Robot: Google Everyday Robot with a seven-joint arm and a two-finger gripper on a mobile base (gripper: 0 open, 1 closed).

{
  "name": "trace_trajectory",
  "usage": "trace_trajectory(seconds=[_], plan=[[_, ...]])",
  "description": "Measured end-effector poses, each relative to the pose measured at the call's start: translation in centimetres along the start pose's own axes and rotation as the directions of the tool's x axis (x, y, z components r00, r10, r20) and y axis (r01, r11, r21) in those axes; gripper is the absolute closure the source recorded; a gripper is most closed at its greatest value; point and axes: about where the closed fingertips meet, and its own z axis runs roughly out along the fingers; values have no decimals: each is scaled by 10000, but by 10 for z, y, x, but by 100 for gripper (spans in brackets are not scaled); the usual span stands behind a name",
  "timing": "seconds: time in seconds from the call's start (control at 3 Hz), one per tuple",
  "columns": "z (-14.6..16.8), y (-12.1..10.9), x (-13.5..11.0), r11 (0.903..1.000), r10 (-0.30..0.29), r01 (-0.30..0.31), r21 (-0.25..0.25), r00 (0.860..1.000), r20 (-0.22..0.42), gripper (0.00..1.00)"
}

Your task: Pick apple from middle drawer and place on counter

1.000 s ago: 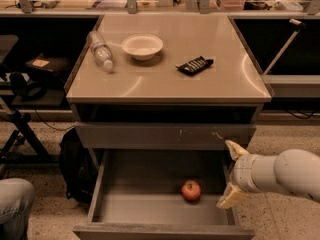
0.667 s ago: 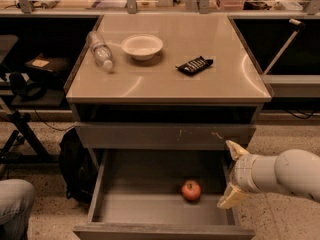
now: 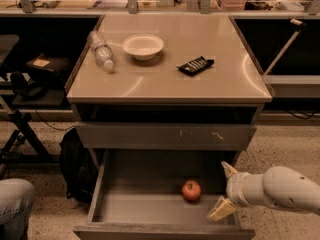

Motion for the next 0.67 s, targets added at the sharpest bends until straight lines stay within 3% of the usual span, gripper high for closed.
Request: trace_trajectory(seconds=[0.33, 0.67], plan=[[69, 18, 15, 9819, 1863, -1839, -441, 9809, 563, 0], [69, 18, 15, 9822, 1852, -1829, -431, 9811, 563, 0]])
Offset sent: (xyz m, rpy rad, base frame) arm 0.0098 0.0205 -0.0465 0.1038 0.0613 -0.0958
